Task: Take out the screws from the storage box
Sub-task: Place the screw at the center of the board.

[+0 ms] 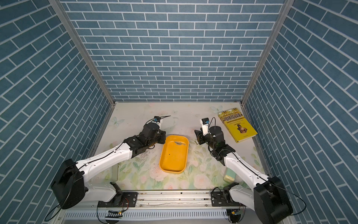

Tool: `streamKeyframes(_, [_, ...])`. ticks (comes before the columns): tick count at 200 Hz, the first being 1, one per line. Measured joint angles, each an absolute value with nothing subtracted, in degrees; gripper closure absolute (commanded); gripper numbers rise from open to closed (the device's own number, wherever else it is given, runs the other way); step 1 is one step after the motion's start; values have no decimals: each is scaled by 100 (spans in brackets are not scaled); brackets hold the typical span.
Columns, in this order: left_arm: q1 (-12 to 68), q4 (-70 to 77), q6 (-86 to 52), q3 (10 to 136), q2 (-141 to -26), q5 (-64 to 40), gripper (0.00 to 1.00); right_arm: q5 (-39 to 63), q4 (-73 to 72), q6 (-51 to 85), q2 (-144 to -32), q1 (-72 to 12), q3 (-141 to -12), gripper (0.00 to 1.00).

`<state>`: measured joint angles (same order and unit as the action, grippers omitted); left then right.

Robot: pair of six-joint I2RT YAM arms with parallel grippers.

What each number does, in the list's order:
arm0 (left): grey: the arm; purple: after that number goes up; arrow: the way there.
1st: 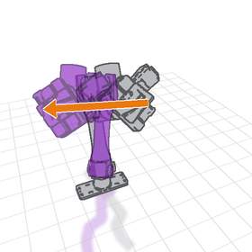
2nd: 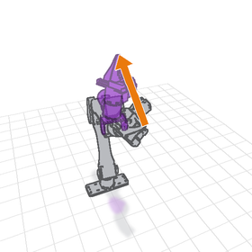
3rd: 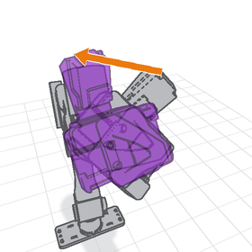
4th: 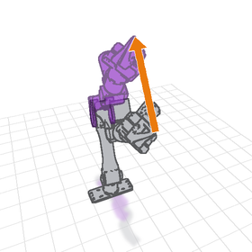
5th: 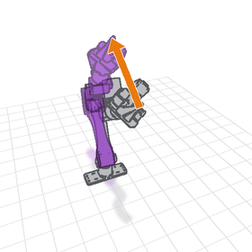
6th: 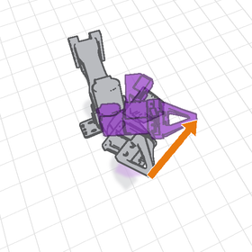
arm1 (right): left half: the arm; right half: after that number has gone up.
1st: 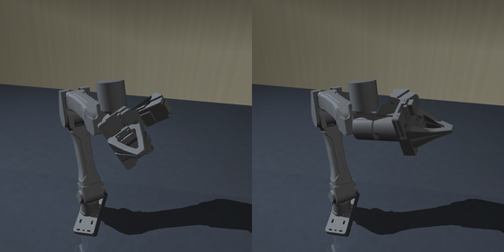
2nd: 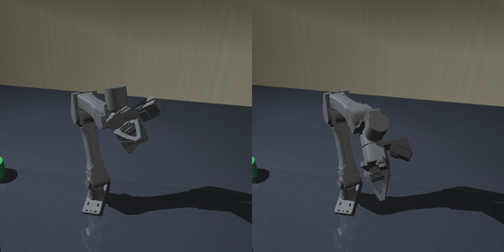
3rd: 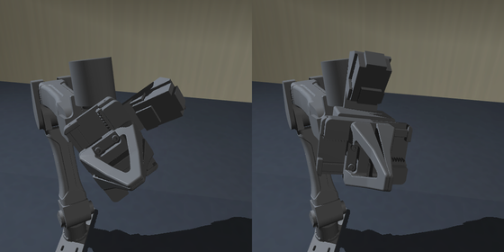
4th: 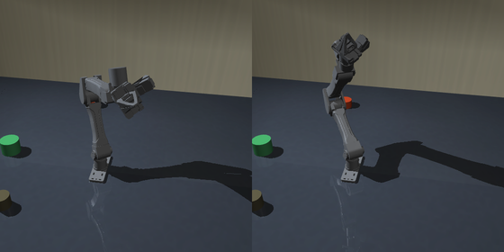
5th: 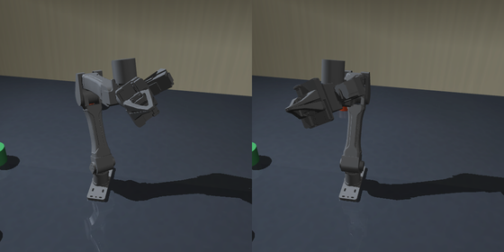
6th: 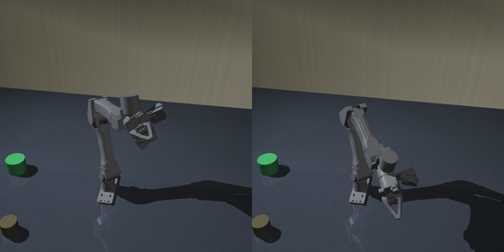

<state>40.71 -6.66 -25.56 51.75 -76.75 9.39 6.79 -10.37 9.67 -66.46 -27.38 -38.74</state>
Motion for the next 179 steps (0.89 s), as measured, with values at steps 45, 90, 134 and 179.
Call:
streamKeyframes(45, [3972, -694, -2786, 5111, -7638, 1365, 100, 965, -486, 1883, -7067, -2783, -4772, 55])
streamKeyframes(90, [3802, -631, -3017, 4836, -7664, 1612, 100, 1142, -259, 2536, -7087, -3358, -4440, 55])
streamKeyframes(134, [3734, -705, -3116, 4687, -7513, 1723, 100, 1402, -454, 2875, -6866, -3577, -4139, 53])
streamKeyframes(179, [3599, -893, -3148, 4209, -6549, 1887, 100, 1378, -701, 2967, -7024, -3962, -4335, 56])
